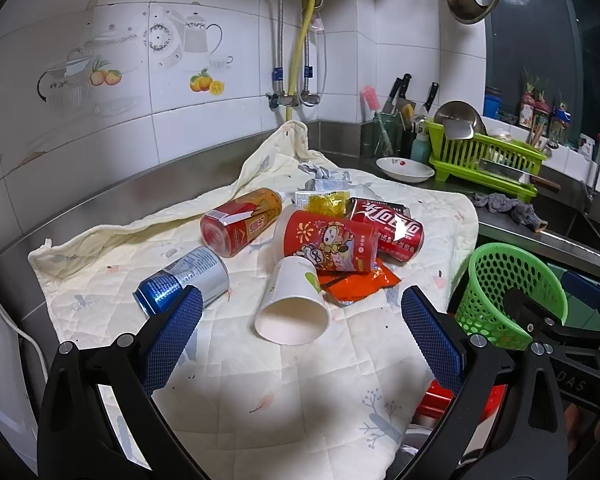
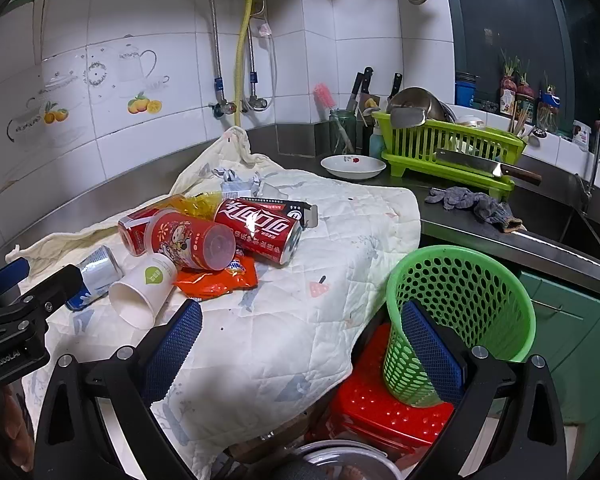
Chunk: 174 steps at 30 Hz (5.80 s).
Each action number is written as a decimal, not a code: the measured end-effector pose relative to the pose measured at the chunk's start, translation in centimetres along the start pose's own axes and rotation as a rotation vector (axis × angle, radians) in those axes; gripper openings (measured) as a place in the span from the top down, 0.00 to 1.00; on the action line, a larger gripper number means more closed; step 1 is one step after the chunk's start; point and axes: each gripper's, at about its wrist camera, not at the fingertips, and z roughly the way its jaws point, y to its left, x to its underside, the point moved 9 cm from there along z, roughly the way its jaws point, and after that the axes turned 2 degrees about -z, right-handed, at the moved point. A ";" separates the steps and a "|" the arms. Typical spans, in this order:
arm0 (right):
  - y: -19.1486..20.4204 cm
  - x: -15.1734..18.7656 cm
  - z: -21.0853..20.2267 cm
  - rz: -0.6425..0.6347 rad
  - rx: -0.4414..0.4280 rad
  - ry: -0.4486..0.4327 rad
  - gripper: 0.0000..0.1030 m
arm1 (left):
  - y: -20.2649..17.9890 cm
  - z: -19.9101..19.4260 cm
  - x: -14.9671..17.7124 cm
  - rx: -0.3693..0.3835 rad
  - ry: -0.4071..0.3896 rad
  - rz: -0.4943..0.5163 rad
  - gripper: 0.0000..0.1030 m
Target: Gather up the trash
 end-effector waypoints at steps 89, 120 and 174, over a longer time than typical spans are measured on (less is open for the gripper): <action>3.3 -0.6 4.1 -0.086 -0.065 0.049 0.06 | 4.1 3.6 0.3 -0.072 0.053 -0.082 0.05; 16.4 -0.5 11.9 -0.146 -0.455 0.338 0.08 | 15.4 8.8 -0.3 -0.120 0.156 -0.108 0.06; 11.3 1.4 11.9 0.108 -0.637 0.565 0.39 | 13.0 15.6 1.7 0.126 0.372 0.032 0.23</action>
